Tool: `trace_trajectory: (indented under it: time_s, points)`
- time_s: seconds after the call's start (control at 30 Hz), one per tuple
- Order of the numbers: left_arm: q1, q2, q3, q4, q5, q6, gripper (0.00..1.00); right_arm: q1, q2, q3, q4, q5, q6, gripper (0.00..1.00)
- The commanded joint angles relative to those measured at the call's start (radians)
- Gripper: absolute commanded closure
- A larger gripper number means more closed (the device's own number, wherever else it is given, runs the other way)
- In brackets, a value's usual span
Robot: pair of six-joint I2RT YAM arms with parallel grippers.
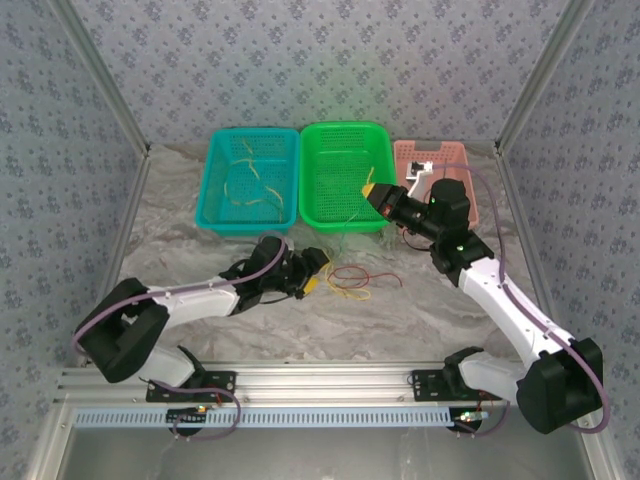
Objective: Untangle the cables
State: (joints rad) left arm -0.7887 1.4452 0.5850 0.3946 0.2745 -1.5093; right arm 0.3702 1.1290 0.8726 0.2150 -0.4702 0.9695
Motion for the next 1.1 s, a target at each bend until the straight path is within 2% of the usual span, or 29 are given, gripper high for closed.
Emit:
trace_trajectory:
  time_s: [0.0,0.17,0.33,0.37,0.43,0.47,0.73,1.07]
  points:
    - [-0.009,0.044,0.021,0.127,0.028,-0.090,0.28,-0.005,-0.017,-0.008,0.088,-0.055,0.021,1.00]
    - [-0.012,0.091,0.025,0.222,0.048,-0.128,0.37,-0.007,-0.018,-0.009,0.120,-0.095,0.015,1.00]
    - [-0.013,0.096,0.040,0.240,0.041,-0.129,0.54,-0.007,-0.018,-0.018,0.124,-0.102,0.015,1.00]
    - [-0.012,0.095,0.042,0.242,0.039,-0.128,0.63,-0.007,-0.018,-0.020,0.128,-0.103,0.017,1.00]
    - [-0.012,0.093,0.044,0.238,0.034,-0.125,0.94,-0.007,-0.024,-0.021,0.128,-0.100,0.019,1.00]
    - [-0.011,0.093,0.040,0.234,0.029,-0.123,1.00,-0.009,-0.029,-0.020,0.123,-0.100,0.017,1.00]
    - [0.023,0.046,-0.050,0.177,-0.046,-0.107,1.00,-0.102,-0.137,0.011,0.003,-0.093,-0.004,1.00]
    - [0.078,-0.093,-0.119,-0.050,-0.153,-0.026,1.00,-0.237,-0.202,0.073,-0.091,-0.083,0.001,1.00]
